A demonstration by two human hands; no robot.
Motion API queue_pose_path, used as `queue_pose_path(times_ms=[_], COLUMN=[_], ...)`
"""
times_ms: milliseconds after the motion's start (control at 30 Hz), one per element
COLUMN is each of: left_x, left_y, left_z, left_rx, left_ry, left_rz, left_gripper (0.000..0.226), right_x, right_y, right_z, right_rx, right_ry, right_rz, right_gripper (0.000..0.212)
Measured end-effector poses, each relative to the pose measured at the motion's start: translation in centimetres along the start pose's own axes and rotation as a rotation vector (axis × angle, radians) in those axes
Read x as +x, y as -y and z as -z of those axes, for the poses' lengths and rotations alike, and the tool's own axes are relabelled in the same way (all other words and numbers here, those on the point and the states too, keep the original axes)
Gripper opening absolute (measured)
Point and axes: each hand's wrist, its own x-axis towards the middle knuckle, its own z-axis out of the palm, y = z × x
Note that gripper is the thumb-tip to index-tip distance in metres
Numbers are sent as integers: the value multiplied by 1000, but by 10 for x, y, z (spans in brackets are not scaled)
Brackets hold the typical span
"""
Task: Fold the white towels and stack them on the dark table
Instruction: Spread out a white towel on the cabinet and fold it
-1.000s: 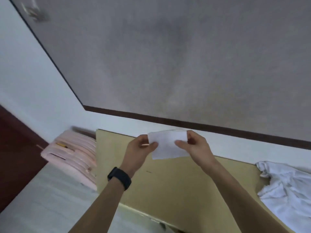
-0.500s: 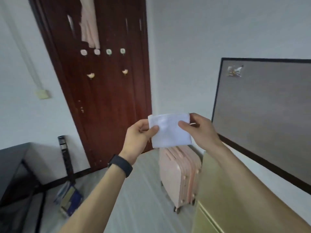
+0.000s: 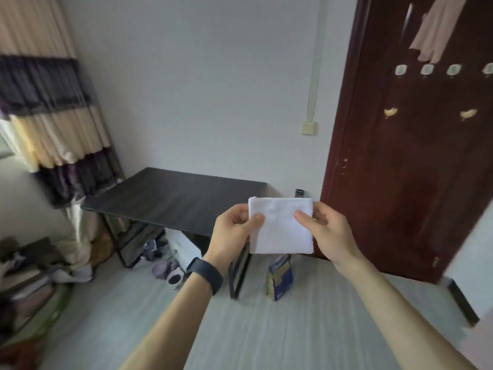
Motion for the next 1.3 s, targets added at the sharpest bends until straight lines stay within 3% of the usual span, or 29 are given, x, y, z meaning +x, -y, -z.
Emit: queue_pose_path(times_ms=[367,667,933,1300], left_x=[104,211,319,466], left_y=[59,107,179,250], left_z=[227,392,565,688], left_rx=[85,91,55,86], left_ry=[-326,-459,-427,-304], left_rz=[95,164,238,402], left_gripper=[9,10,11,6], right_x=[137,250,324,423], right_y=[-41,-56,-91,-144], right_z=[-266,-464,-653,-792], right_rx=[62,33,-9,-66], right_ry=[310,451,445,344], right_rz=[2,-27,-93,-272], right_gripper=[5,7,8,11])
